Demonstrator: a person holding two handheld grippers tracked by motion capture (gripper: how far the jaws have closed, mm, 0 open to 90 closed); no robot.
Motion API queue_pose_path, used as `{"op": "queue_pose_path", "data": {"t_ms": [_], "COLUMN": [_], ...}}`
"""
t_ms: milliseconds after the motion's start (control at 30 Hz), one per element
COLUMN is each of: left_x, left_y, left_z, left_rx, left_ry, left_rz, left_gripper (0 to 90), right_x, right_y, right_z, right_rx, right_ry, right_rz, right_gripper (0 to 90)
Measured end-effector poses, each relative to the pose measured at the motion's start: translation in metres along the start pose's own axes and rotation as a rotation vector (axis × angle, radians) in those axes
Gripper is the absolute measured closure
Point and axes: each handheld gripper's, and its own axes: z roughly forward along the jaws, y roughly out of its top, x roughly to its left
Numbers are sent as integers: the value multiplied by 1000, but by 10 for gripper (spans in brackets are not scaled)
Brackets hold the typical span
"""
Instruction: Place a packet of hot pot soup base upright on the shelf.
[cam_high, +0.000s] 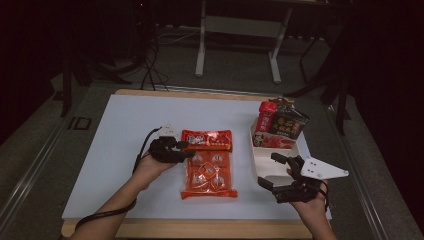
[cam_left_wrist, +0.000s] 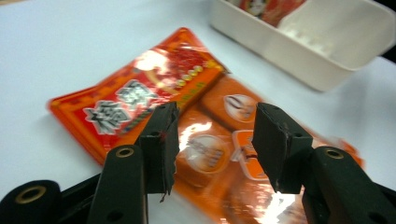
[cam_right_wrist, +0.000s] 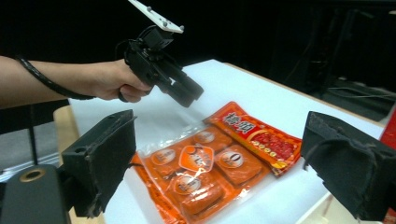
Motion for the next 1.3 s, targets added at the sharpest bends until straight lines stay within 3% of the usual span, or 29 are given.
{"op": "queue_pose_path", "data": {"t_ms": [300,333,433,700,933,1167,1300], "left_x": [26,33,42,61,70,72,71], "left_y": [-2,-3,-5,-11,-16,-17,-15], "left_z": [5,8,14,31,47,58,62], "left_rx": [5,10,14,42,93,105,107], "left_ry": [48,74,99,130,123,115,79], "left_rz": [-43,-59,-81,-124,-152,-174,-180], "left_gripper": [448,416,391,392,392,415,491], "right_x": [4,4,6,8,8,7,7], "right_y": [-1,0,0,-2,-3,-4,-4], "right_z": [5,5,5,8,8,7,7], "right_rx": [31,30,37,53,53,55,58], "right_ry": [-1,5,5,12,15,16,18], "right_rz": [-20,-21,-33,-40,-37,-35,-33], "right_gripper": [103,103,103,103,104,105,107]}}
